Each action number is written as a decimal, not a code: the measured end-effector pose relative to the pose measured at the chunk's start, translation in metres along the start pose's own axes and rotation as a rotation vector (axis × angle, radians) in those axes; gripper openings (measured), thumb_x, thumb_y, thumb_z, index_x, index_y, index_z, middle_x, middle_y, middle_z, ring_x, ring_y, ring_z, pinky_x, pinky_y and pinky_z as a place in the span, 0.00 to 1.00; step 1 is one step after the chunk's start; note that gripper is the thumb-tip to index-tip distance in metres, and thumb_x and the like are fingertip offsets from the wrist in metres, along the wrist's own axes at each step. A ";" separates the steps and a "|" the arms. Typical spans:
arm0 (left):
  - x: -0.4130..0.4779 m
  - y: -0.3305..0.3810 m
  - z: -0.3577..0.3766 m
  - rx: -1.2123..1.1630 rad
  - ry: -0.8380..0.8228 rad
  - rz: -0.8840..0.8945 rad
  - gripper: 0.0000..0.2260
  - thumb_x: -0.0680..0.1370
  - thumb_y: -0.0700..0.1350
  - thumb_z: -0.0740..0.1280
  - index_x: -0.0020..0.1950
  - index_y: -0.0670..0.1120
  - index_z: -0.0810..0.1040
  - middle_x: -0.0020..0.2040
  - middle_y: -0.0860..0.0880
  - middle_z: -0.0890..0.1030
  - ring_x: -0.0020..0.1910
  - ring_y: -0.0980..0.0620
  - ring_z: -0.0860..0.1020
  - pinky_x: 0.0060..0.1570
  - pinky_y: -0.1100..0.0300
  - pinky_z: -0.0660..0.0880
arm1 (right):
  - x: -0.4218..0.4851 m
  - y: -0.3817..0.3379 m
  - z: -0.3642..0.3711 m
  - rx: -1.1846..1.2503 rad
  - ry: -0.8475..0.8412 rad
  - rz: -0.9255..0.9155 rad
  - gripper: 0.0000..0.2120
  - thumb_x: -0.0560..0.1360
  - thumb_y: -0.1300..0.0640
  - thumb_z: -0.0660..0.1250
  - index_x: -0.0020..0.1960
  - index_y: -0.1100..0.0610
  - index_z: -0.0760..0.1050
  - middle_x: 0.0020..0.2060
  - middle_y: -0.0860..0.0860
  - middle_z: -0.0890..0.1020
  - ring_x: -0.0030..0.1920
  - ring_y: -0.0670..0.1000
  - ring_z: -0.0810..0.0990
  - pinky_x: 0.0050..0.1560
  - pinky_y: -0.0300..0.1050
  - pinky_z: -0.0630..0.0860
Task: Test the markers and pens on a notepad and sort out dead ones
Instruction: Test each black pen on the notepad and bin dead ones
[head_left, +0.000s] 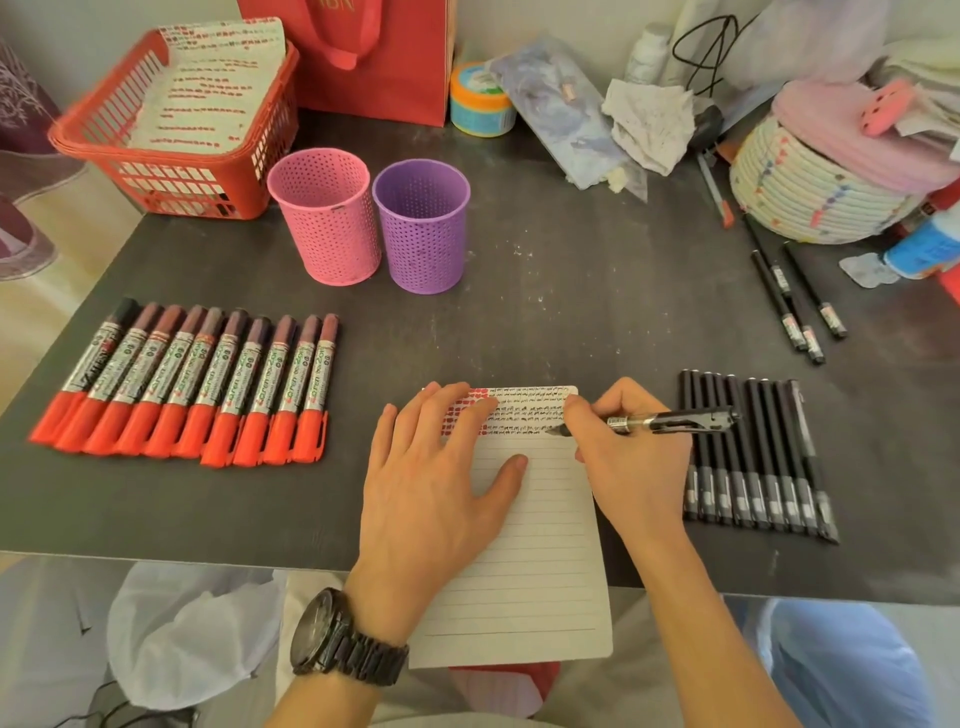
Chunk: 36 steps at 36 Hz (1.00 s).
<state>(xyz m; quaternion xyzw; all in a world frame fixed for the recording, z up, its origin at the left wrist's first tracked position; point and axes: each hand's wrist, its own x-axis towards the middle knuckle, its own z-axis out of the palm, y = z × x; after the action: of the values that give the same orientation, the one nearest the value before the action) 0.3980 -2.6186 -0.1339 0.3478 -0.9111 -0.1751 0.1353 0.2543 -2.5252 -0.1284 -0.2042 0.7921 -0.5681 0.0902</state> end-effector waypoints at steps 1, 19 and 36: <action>0.000 0.000 0.000 -0.001 0.000 0.000 0.26 0.77 0.66 0.57 0.70 0.56 0.72 0.72 0.55 0.70 0.76 0.51 0.63 0.77 0.45 0.57 | 0.000 0.001 0.000 -0.001 -0.005 -0.004 0.16 0.74 0.58 0.73 0.31 0.56 0.71 0.23 0.51 0.77 0.23 0.44 0.73 0.27 0.31 0.68; 0.000 -0.002 0.004 -0.004 0.045 0.015 0.25 0.77 0.65 0.59 0.69 0.54 0.74 0.71 0.53 0.72 0.74 0.49 0.66 0.75 0.44 0.60 | 0.000 0.006 0.000 -0.088 -0.054 -0.059 0.14 0.74 0.57 0.72 0.33 0.54 0.70 0.25 0.52 0.77 0.25 0.50 0.74 0.25 0.36 0.67; 0.004 -0.003 0.007 -0.011 0.056 0.018 0.23 0.78 0.64 0.60 0.70 0.56 0.73 0.72 0.54 0.71 0.76 0.51 0.64 0.76 0.46 0.55 | -0.075 -0.007 -0.038 -0.206 -0.422 0.047 0.16 0.70 0.44 0.75 0.33 0.51 0.73 0.26 0.45 0.81 0.25 0.45 0.76 0.27 0.35 0.69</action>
<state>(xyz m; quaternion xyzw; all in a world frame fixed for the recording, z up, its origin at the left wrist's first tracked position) 0.3948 -2.6219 -0.1408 0.3437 -0.9090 -0.1691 0.1645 0.3093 -2.4624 -0.1155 -0.3083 0.8138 -0.4269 0.2458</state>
